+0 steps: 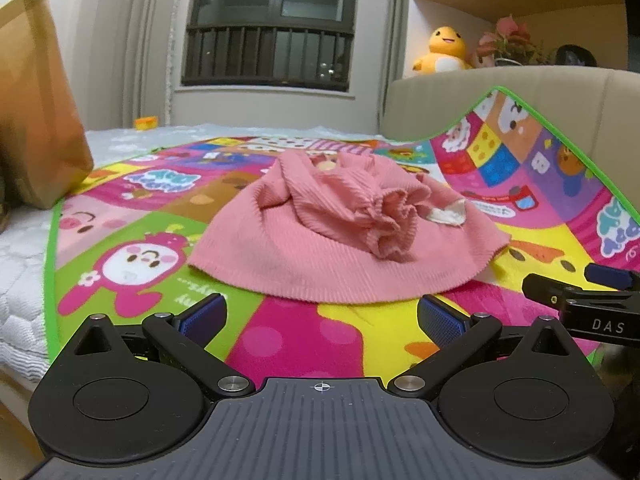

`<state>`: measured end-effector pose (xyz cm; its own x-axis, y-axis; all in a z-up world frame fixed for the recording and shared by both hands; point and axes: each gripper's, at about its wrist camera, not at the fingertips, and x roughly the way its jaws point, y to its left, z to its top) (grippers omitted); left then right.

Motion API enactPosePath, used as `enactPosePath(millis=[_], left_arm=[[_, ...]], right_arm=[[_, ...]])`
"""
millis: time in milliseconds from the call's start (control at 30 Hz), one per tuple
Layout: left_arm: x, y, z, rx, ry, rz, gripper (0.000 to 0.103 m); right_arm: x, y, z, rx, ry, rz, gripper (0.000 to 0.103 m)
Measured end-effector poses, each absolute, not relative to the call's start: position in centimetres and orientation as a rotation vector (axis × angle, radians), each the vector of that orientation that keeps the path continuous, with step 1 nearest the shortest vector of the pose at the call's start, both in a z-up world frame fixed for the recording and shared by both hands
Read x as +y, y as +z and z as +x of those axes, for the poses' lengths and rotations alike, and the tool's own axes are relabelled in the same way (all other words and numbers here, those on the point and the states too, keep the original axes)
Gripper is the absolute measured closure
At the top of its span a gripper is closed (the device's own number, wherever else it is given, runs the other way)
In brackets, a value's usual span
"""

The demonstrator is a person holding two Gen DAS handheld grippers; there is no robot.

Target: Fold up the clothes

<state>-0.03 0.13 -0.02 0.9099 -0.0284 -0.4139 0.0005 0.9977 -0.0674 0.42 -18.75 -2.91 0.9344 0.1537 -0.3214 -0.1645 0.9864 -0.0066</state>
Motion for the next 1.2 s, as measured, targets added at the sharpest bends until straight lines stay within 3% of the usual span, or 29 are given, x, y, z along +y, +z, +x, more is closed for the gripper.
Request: enactPosePath(millis=[1200], left_arm=[[0.1,-0.1,-0.5,0.450,-0.024,-0.091,0.000]], right_arm=[[-17.4,-3.5,0.2,0.384,0.201,-0.031,0.000]])
